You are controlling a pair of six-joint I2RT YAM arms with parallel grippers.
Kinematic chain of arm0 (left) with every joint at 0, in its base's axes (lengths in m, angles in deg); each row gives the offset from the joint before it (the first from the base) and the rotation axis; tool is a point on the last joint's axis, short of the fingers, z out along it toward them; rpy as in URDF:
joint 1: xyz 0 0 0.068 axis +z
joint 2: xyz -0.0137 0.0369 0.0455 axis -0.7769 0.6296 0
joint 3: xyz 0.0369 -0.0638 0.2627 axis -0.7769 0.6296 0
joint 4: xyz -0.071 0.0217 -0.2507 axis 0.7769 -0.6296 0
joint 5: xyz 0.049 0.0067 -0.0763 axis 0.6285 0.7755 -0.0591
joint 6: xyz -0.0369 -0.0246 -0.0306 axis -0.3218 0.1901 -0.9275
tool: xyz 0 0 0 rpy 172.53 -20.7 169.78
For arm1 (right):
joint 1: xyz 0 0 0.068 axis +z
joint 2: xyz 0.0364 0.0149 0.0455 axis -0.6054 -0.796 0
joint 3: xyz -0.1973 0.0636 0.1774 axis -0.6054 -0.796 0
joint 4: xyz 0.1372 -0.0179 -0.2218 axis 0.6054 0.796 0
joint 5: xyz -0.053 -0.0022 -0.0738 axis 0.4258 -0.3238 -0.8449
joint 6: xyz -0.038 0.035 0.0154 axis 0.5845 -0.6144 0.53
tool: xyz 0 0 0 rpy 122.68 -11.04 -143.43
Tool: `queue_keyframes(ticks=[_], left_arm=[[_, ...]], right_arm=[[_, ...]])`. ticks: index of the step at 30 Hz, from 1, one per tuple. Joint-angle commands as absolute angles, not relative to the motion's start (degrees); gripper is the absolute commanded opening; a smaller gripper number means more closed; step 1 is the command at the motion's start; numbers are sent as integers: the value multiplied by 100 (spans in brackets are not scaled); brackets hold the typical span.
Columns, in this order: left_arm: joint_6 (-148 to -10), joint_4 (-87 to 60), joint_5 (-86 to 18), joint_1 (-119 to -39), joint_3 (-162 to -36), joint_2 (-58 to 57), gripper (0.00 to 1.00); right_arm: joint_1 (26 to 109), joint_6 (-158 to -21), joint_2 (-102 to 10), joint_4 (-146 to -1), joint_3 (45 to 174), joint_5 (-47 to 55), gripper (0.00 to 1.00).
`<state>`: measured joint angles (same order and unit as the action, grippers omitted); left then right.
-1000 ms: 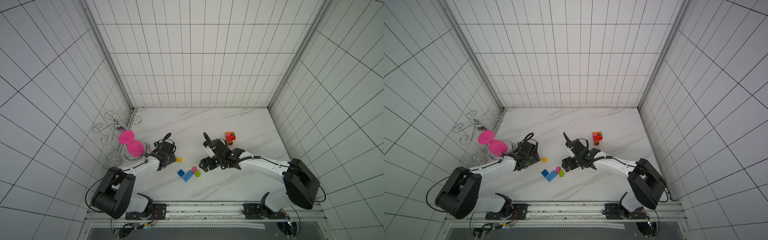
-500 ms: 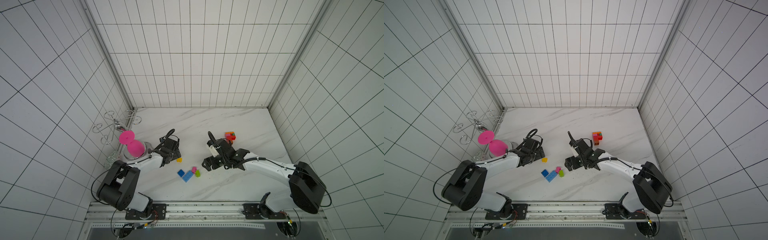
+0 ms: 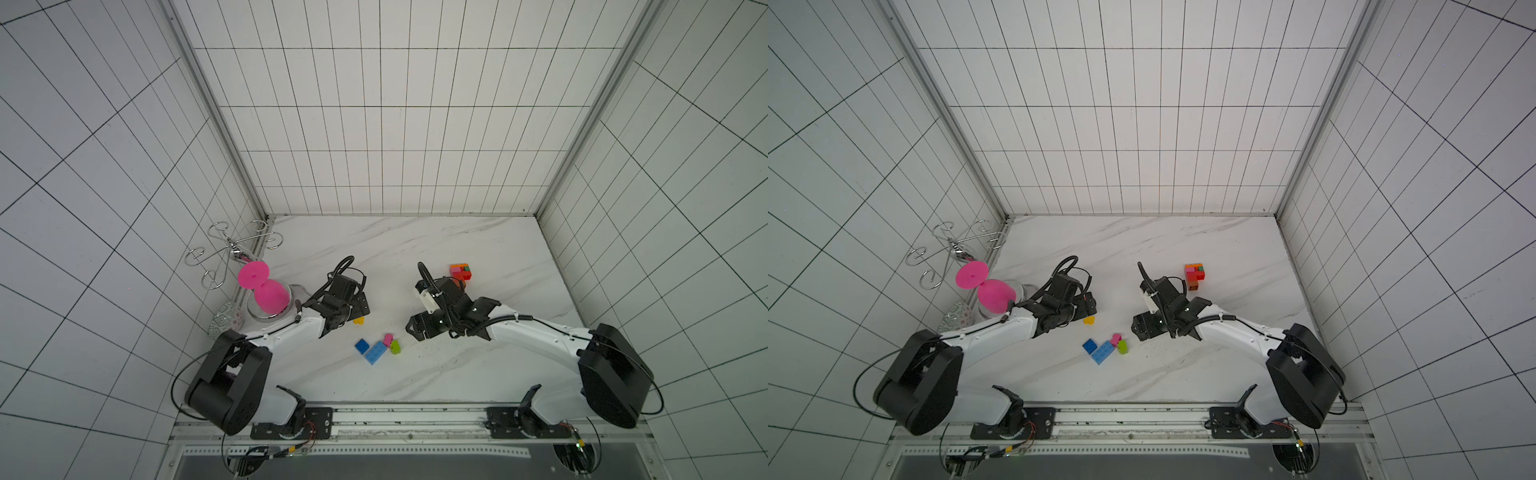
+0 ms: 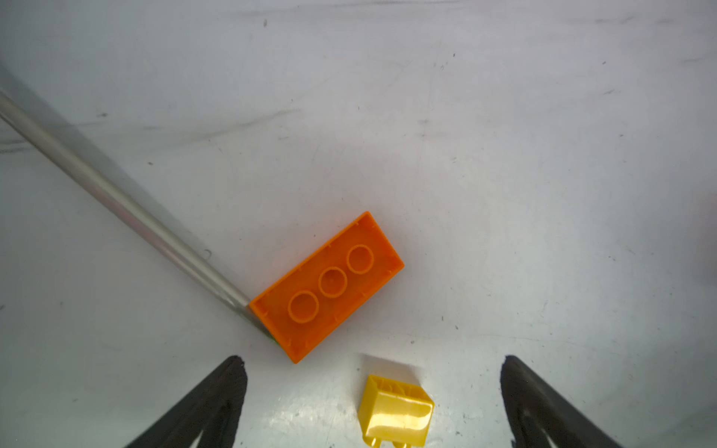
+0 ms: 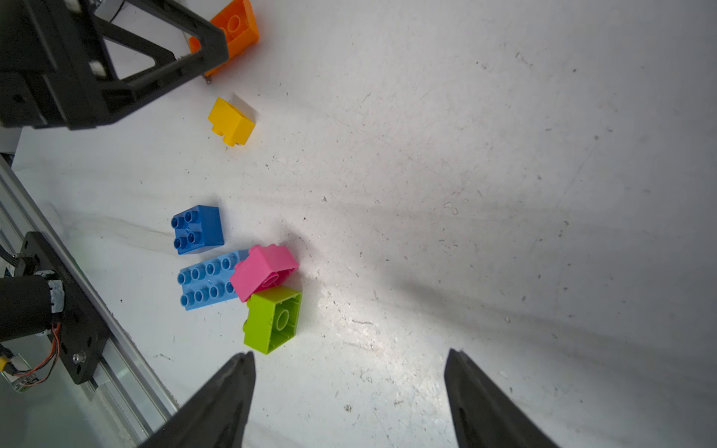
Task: Assemble the letter p with lego
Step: Move the lego brick at the center of the board, then pick up the lego brick from the center of the board.
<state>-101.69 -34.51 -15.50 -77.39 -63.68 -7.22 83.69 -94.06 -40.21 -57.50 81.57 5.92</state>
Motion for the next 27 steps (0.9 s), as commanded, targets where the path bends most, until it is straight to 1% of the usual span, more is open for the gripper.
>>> queue_keyframes(ticks=[1,3,5,9,15,16,20,22,24,27], left_arm=[[-10096,-3735,-1425,-7738,-6215,-1205,97],[-10079,-3843,-1408,-7742,-6154,-1436,97],[-10079,-3948,-1391,-7728,-6100,-1627,97],[-10046,-4001,-1412,-7641,-6001,-1880,97],[-9978,-4000,-1522,-7515,-5938,-1951,97],[-9973,-3985,-1541,-7498,-5923,-1958,97],[-9961,-3925,-1642,-7488,-5889,-1974,97],[-9936,-3900,-1748,-7488,-5878,-1985,97],[-9864,-3820,-1958,-7498,-5871,-1987,97],[-9820,-3648,-2293,-7610,-5857,-1972,97]], right_arm=[[8627,-9349,-4086,-6059,8107,803,73],[8783,-9292,-4187,-6206,8125,785,69],[8950,-9247,-4350,-6291,8168,708,63],[9326,-9192,-4795,-6192,8393,157,62],[9739,-9196,-5330,-5875,8690,-547,61],[9794,-9224,-5397,-5781,8735,-717,59],[9821,-9471,-5492,-5375,8845,-1394,42],[9808,-9579,-5420,-5228,8807,-1795,36],[9741,-9677,-5335,-5096,8771,-2040,31],[9479,-9809,-5216,-5055,8628,-2088,29]])
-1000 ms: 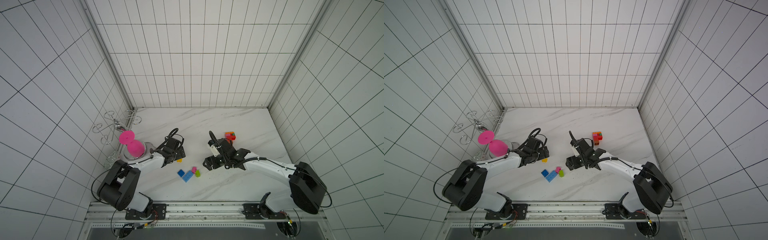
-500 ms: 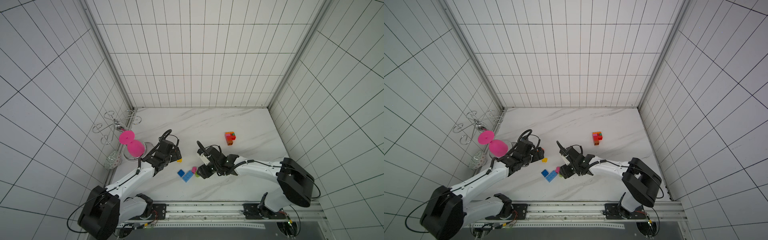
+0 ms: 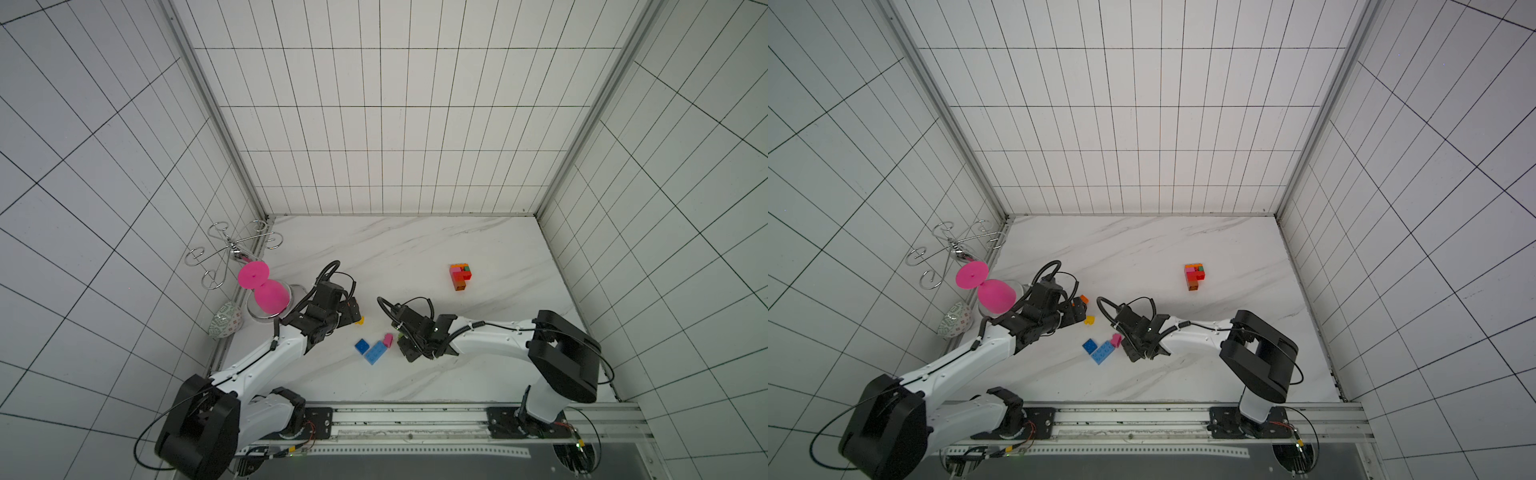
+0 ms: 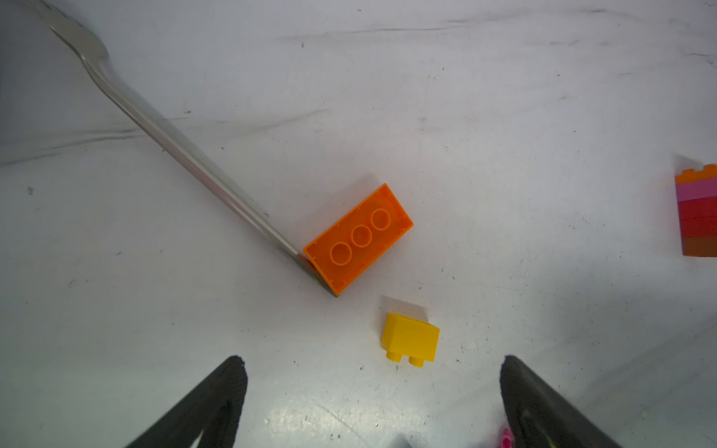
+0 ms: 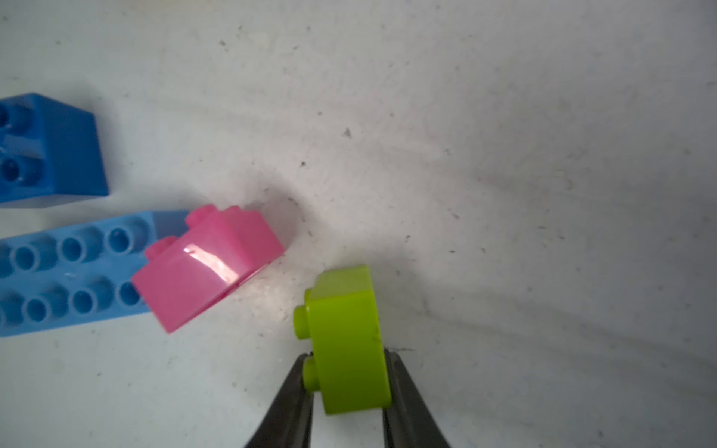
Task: Assemble the letter p with lego
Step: Pick up the lego brick from the center of the board.
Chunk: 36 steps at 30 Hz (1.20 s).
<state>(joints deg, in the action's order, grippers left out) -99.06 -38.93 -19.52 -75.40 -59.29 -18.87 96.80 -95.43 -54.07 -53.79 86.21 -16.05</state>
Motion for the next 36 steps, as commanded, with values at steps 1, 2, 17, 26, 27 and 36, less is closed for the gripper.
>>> queue_keyframes(ticks=[1,2,17,26,27,36], left_arm=[[-9851,-3631,-2319,-7733,-5866,-1960,97],[-9871,-3627,-2312,-7891,-5896,-1938,97],[-10287,-4132,-1628,-10525,-6905,-640,96],[-10105,-4390,-1175,-10582,-7239,-83,88],[-10084,-4328,-1254,-10582,-7240,-22,86],[-10110,-3950,-1599,-10526,-7167,306,62]], right_arm=[[9371,-9849,-5178,-5060,8560,-2049,29],[9278,-9867,-5140,-5062,8513,-2015,29],[8567,-9726,-3475,-5313,7799,-843,63],[8230,-9790,-2867,-5308,7540,-484,62],[8220,-9797,-2846,-5306,7526,-464,61],[8160,-9805,-2748,-5326,7446,-351,58]])
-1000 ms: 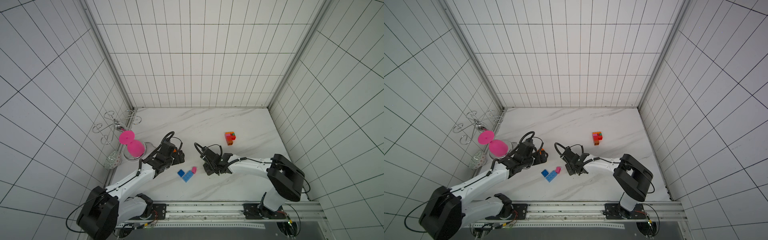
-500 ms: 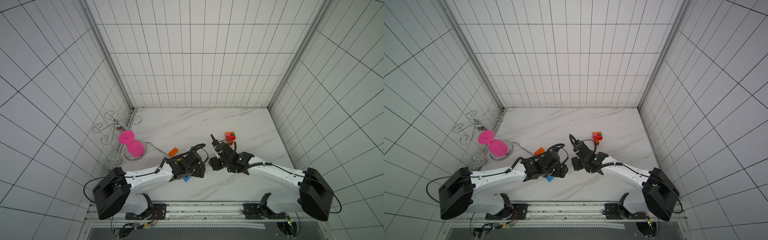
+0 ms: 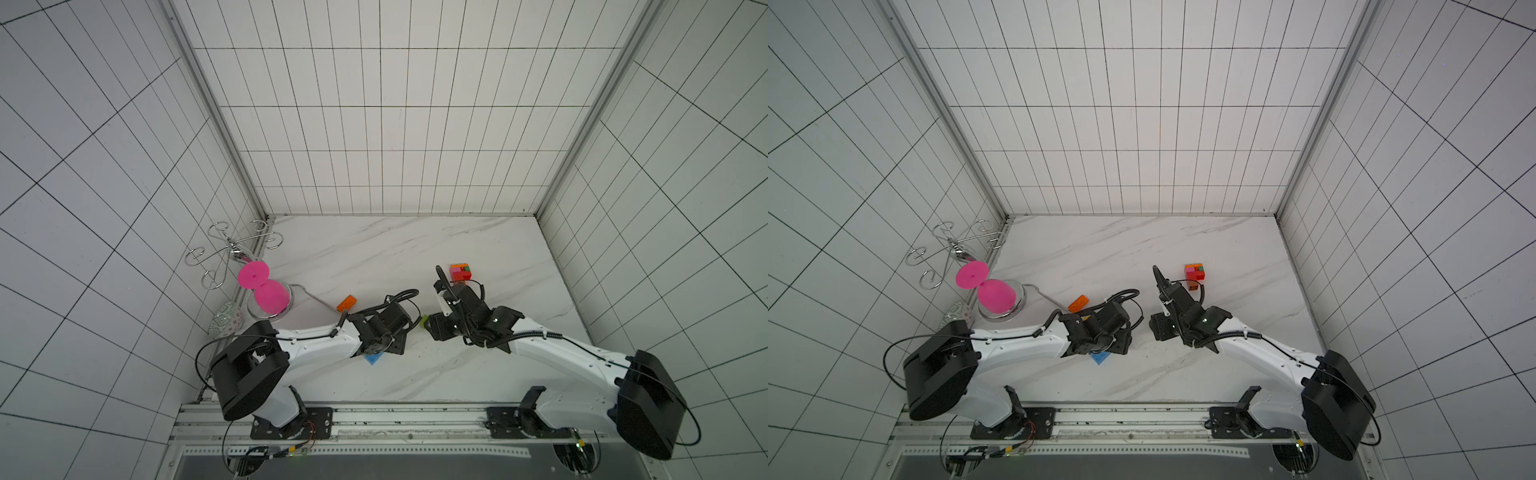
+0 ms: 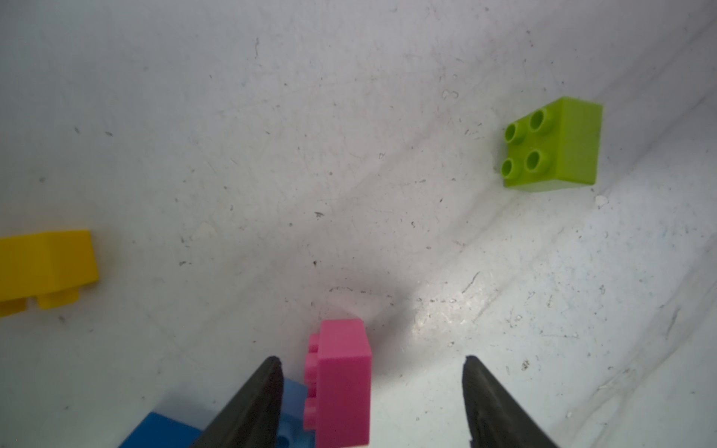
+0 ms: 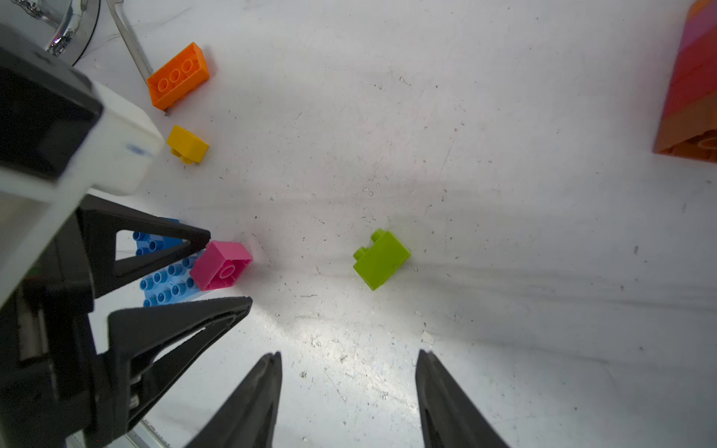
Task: Assemble the letter p with lego
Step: Pick up the lego brick from the center of the board.
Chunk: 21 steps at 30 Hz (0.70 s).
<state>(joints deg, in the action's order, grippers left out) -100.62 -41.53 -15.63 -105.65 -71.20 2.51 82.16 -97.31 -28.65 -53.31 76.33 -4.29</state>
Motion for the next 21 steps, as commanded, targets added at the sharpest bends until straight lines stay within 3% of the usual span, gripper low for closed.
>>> queue_keyframes(ticks=[1,10,15,21], left_arm=[[-10120,-3910,-1628,-10492,-7140,315,60],[-9973,-3631,-1985,-10138,-6959,318,26],[-9879,-3591,-2132,-10023,-6890,239,25],[-9736,-3781,-2136,-9958,-6887,71,42]], right_arm=[[8155,-9812,-2748,-5334,7442,-347,58],[8163,-9788,-2674,-5463,7350,-200,57],[8160,-9750,-2660,-5610,7292,-37,57],[8156,-9742,-2592,-5610,7262,-17,58]])
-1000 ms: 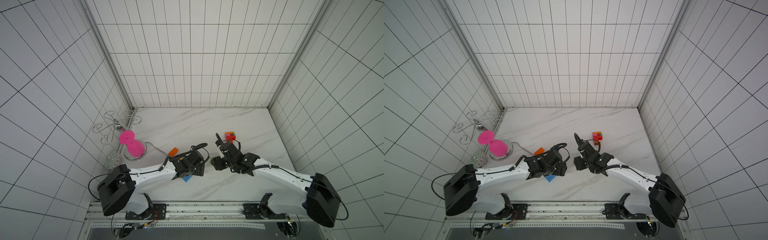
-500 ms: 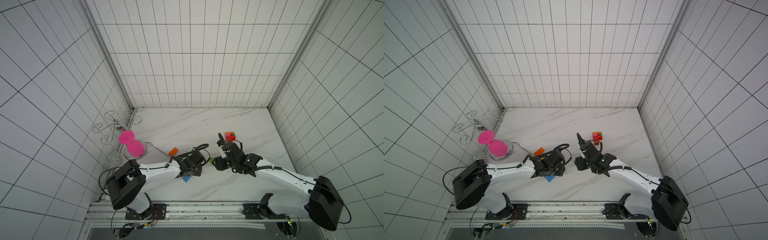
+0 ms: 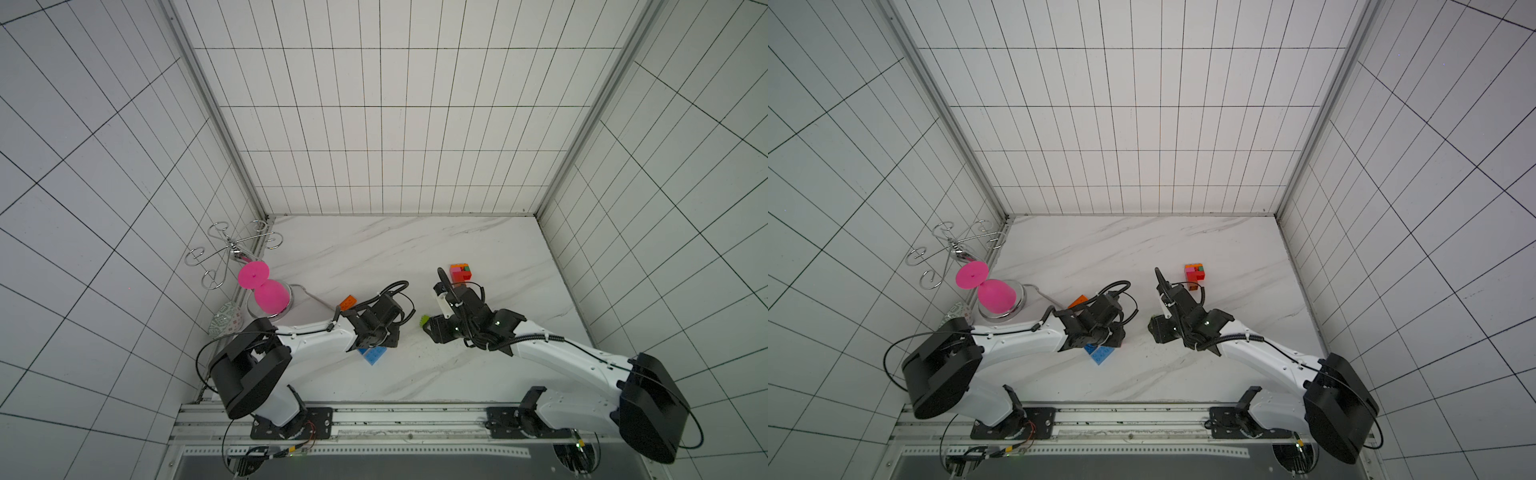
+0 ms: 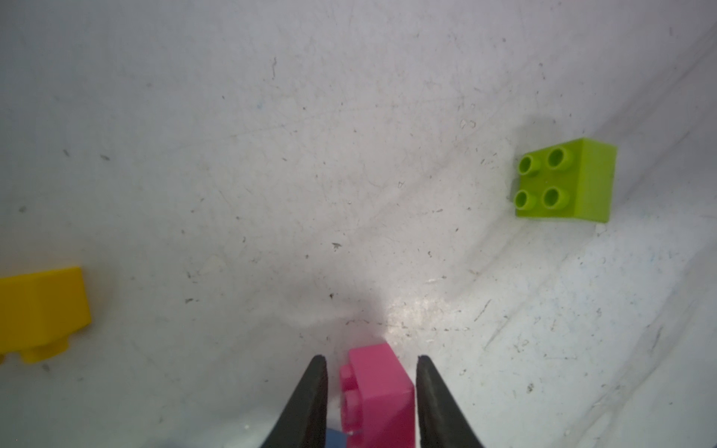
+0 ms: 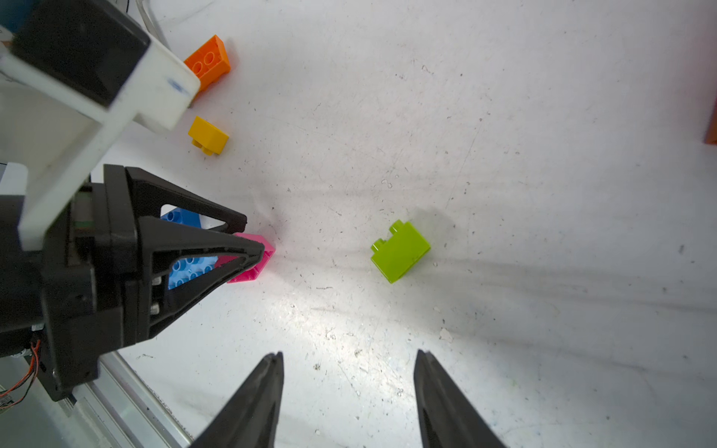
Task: Assemble the letter p with lego
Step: Pick up the lego brick from the center of the board.
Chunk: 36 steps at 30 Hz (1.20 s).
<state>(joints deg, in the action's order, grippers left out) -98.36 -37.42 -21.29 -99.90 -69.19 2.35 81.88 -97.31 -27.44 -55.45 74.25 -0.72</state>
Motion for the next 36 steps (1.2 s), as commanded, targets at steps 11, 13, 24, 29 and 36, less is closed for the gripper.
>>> queue_keyframes(ticks=[11,13,24,29,36], left_arm=[[-9675,-3832,-2149,-10049,-6915,290,44],[-9654,-3872,-2131,-10055,-6949,317,44],[-9583,-3983,-1986,-9971,-6967,106,21],[-9440,-3837,-2600,-9634,-6846,-269,20],[-9359,-3180,-4925,-8916,-6616,-716,20]], right_arm=[[8155,-9741,-2384,-5495,7190,-46,58],[8158,-9730,-2396,-5489,7195,-17,58],[8156,-9696,-2505,-5706,7169,257,59],[8288,-9469,-2495,-6037,7122,672,60],[8854,-8795,-2536,-6326,7226,887,62]])
